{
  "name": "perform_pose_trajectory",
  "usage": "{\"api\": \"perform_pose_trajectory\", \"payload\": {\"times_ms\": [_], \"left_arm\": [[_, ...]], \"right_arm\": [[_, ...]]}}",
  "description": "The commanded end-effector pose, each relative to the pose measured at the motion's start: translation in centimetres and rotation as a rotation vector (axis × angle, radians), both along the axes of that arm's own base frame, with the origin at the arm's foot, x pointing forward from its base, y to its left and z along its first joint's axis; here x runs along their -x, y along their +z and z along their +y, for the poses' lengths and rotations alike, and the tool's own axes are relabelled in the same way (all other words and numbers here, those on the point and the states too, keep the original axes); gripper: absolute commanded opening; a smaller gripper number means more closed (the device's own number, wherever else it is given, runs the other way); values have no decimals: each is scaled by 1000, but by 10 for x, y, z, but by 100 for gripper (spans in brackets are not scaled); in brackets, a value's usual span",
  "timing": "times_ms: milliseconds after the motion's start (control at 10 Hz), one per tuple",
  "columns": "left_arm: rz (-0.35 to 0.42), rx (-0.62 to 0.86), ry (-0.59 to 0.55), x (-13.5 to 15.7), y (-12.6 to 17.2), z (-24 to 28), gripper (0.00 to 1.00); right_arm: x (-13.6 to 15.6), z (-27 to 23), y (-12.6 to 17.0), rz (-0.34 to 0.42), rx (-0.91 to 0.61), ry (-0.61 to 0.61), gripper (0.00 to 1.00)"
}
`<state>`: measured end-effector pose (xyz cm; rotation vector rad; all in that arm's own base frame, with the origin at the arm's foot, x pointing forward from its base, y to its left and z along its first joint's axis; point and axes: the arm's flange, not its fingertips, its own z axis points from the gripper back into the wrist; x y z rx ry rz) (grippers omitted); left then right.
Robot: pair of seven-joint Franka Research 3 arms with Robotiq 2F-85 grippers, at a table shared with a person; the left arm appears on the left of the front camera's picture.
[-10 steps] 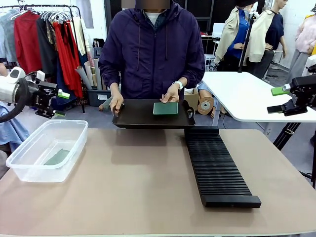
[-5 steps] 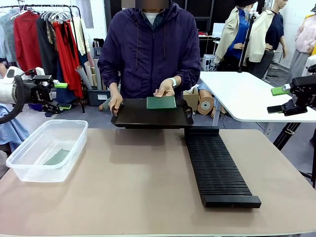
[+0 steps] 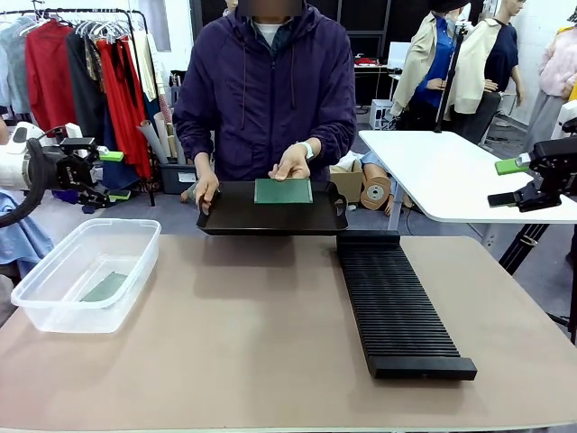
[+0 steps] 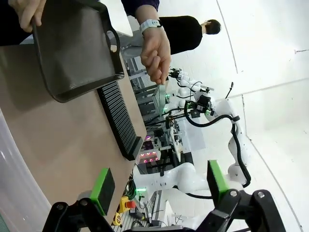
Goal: Sort PCBs into racks and boxes based on the side picked up.
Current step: Pick up the Blank PCB handed by the Human.
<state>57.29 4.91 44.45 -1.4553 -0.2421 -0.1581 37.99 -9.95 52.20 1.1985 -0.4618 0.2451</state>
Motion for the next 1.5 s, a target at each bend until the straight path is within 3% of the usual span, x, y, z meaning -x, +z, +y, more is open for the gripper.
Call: {"api": "perform_pose_trajectory", "payload": {"times_ms": [0, 1400], "left_arm": [[2, -10, 3, 2, 1, 0, 100], [2, -10, 3, 2, 1, 0, 100]], "right_arm": [[-1, 0, 2, -13, -13, 0, 100], [-6, 4, -2, -6, -15, -18, 100]]}}
